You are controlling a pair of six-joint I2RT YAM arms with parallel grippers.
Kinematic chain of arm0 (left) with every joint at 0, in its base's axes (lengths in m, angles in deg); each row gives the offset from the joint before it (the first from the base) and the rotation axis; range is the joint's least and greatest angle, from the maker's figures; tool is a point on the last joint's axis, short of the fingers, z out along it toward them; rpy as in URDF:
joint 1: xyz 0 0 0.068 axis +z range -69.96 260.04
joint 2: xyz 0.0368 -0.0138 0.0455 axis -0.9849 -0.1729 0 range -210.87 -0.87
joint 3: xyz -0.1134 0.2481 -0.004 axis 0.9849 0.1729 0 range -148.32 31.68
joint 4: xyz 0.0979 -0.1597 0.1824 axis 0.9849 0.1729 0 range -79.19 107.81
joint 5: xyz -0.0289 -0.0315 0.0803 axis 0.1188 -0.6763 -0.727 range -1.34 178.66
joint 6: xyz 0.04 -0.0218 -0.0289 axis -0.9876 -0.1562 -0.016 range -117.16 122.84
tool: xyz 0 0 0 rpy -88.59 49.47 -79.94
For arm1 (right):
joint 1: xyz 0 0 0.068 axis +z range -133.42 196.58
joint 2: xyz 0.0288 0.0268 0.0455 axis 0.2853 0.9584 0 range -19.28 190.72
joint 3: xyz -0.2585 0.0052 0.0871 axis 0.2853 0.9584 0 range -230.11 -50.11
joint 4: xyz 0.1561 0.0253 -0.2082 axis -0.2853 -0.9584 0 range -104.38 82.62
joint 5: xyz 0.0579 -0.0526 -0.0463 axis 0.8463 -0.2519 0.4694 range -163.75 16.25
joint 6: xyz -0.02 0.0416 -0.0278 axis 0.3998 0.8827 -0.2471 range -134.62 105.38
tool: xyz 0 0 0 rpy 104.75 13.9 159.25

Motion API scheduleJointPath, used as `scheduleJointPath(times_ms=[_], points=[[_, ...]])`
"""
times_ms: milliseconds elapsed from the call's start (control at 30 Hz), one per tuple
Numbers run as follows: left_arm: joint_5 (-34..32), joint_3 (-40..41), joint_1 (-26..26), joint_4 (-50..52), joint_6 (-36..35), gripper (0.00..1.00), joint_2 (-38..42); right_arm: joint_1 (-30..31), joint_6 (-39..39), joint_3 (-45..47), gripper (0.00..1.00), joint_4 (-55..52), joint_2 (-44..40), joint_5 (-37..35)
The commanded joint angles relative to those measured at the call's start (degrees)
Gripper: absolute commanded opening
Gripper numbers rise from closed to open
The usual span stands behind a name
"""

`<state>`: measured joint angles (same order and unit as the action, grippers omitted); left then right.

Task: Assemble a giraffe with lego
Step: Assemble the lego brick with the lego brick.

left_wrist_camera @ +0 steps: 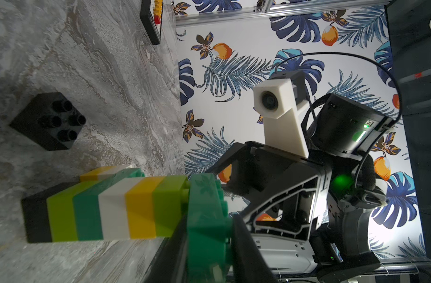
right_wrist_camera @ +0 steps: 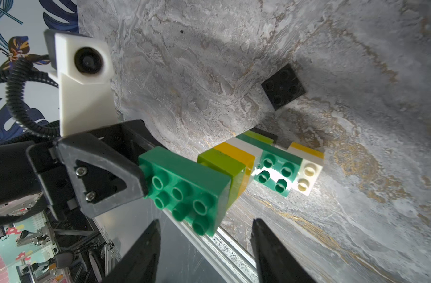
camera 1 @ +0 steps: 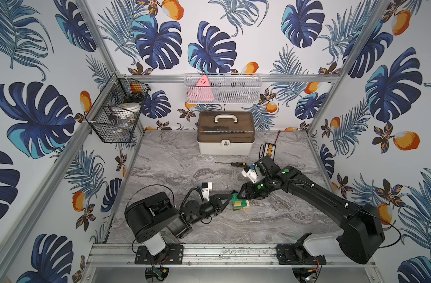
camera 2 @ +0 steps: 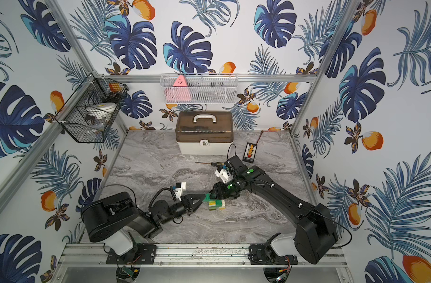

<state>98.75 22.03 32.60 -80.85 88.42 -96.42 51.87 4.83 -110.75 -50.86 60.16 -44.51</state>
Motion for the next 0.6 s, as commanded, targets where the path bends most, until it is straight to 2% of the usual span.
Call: scheduleJointPath(times_ms=[0,567], points=[[-0.51,0.68,-0.07,3.33,-0.22,0.00,-0.67,0.52,-1.06,-0.16,0.62,-0.81,0.61,0.03],[-1.15,2.18,-0.04,3.33,0.42,0.00,-2.69,0.66,-0.55,-1.16,0.61,0.91,0.76,-1.83]])
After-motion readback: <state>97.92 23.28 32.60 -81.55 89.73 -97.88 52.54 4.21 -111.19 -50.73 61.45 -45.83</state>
